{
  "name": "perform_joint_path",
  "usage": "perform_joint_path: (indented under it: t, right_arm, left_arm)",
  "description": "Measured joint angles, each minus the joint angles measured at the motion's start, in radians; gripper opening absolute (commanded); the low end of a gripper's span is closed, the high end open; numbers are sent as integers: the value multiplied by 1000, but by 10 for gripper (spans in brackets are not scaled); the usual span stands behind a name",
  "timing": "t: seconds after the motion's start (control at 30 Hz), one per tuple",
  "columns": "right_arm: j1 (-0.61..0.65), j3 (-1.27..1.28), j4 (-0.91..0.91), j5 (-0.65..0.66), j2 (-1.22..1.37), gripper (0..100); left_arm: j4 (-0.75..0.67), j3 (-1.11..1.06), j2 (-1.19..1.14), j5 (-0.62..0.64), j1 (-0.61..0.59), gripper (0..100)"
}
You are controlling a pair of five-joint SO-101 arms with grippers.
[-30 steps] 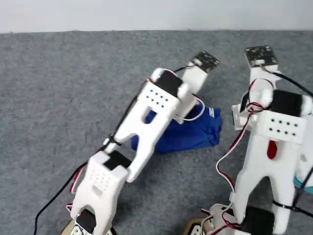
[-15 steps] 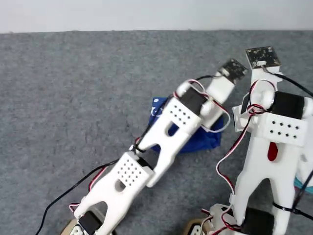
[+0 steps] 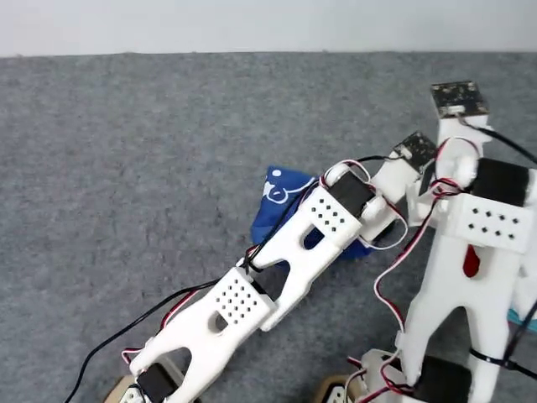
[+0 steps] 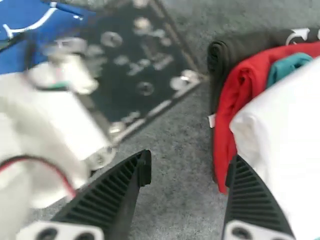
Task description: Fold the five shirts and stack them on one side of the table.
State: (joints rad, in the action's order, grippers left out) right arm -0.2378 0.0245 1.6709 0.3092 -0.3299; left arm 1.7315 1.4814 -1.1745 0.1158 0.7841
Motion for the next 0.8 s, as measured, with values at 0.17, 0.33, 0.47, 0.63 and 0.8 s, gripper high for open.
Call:
perform_joint_path:
  t: [0.17,0.33,0.47,0.63,0.8]
  right_arm:
    - [-26,0,0,0,0,258]
    - [-35,0,0,0,0,258]
    - [-32,0,0,0,0,258]
    - [64,35,-40,0,0,258]
    - [173,207,-203,0,25,260]
  left_arm:
    - [0,69,40,0,-34,163]
    - [0,126,95,0,-78,163]
    - [3,126,163,-15,-189,162]
    - [3,92,175,-55,-365,160]
    - [3,-68,100,-58,-428,160]
